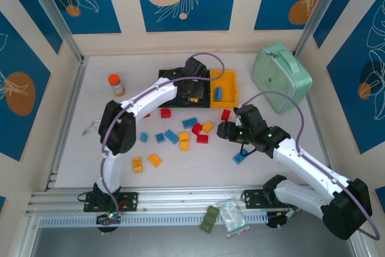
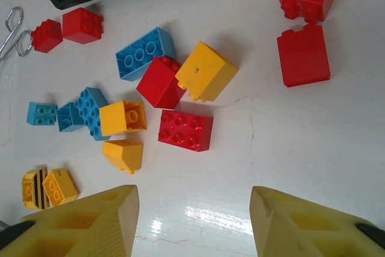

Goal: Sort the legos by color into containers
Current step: Place the lego in the container.

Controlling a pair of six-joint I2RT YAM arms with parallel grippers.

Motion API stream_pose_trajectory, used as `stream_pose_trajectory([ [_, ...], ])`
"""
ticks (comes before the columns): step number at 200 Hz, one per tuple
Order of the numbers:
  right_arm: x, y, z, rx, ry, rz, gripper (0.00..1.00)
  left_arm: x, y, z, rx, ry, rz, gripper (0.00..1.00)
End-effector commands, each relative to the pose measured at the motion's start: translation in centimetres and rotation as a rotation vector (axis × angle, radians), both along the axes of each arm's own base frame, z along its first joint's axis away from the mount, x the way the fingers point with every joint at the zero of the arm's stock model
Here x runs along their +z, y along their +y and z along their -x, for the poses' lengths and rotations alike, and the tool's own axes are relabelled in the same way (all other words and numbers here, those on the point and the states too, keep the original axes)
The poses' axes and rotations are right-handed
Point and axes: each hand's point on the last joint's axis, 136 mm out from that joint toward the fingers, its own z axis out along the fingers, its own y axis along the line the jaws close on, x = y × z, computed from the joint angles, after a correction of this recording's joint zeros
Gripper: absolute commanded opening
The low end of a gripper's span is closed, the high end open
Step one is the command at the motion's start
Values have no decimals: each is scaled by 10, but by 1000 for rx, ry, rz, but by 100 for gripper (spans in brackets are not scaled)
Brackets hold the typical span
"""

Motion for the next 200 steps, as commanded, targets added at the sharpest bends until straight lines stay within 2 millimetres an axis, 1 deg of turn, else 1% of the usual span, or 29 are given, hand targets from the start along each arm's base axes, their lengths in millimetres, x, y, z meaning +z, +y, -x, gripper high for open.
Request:
stream_pose_trajectory([
  [1,-3,-5,4,-15,8,-3,52,-10,13,-18,26,12,-66,16],
  [30,-2,-10,4,-30,3,2,52,-20,10,-36,37,20,-68,18],
  [44,-3,-14,4,-39,4,3,52,-29,8,-44,35,26,-71,20],
  [81,-2,-20,4,-58,0,-2,52,-40,4,-51,31,50,-63,21],
  [94,-3,-21,3,-62,2,-2,52,-42,3,-51,29,52,-61,24],
  [106,-3,-21,2,-62,1,-3,52,-42,3,-52,26,51,-57,30],
  [126,-3,-23,2,-66,4,2,52,-36,1,-52,20,48,-43,40],
  [137,-3,-24,1,-72,8,6,52,-31,-2,-50,11,46,-29,44],
  [169,-3,-28,0,-87,19,17,52,-8,-3,-48,-4,22,1,47],
  [200,-2,-32,2,-99,29,28,52,24,-7,-41,-30,-4,52,47],
])
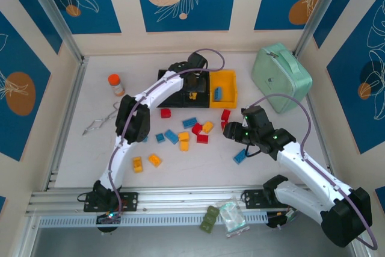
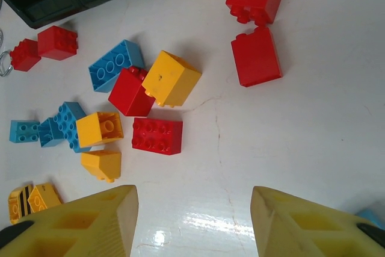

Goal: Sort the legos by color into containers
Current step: Place the lego in the container.

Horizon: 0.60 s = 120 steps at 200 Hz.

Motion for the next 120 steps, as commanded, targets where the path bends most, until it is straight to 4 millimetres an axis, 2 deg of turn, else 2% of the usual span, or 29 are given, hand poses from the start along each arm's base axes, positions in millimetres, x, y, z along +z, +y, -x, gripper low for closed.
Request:
stream_pose_trajectory([
  [1,2,-6,2,-18,16,15,53,63,-3,6,-43,-66,79,47],
  [26,0,-11,5,-33,38,36,53,85,-10,21,-89,-71,132,48],
  [53,-6,-19,10,-55,75,73,57,92,-11,48,-142,-62,180,49],
  [78,-12,-28,16,-88,124,119,56,87,-6,77,-185,-44,238,50],
  [96,-19,-42,22,-142,190,186,57,82,1,97,-216,-50,266,51],
  [120,-27,-49,29,-168,254,230,58,68,14,126,-236,-33,292,51],
])
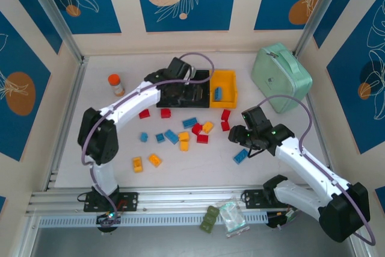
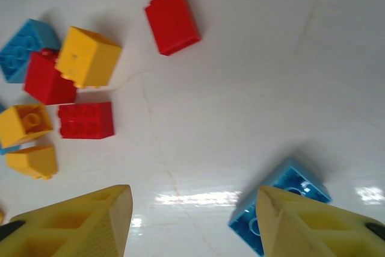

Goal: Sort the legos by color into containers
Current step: Pick up the lego from the bottom-right of the table.

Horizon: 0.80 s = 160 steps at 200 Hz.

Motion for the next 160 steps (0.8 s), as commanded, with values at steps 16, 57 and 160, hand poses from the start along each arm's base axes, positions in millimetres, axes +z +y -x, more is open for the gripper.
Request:
stream_pose_trajectory([
  [16,-10,-23,18,-106,119,91,62,-7,4,42,-81,-4,102,51],
  [57,-32,-36,38,-175,239,153,66,-24,17,83,-92,11,142,52],
  [160,-82,-7,35,-163,361,135,61,-58,18,97,-71,93,122,52],
])
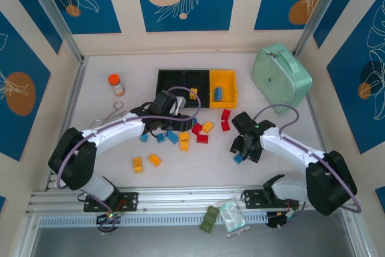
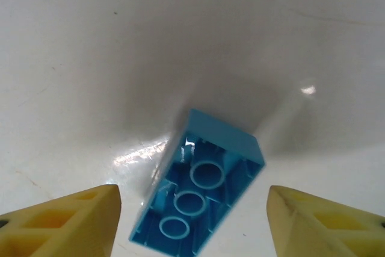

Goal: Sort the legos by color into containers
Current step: Pick up the lego from the bottom-right of the table.

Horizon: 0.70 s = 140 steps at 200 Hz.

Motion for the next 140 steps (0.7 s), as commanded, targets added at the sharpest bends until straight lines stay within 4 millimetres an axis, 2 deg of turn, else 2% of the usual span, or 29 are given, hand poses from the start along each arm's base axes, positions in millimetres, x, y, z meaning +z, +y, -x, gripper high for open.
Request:
stream_pose_trajectory([
  [1,-7,11,-3,-11,16,-23,60,-3,-10,5,-20,22,27,52],
  [40,-10,14,-7,18,30,-5,32,-6,-8,8,-16,26,20,51],
  [55,-4,15,-11,36,17,1,26,-7,-7,8,-14,28,17,51],
  [77,13,19,-22,75,-28,6,25,-7,-5,10,-6,31,23,51],
  [96,32,25,-39,119,-89,-5,24,-5,-2,10,19,26,28,51],
  [140,78,37,-102,185,-221,-19,24,-11,10,17,82,45,28,52],
])
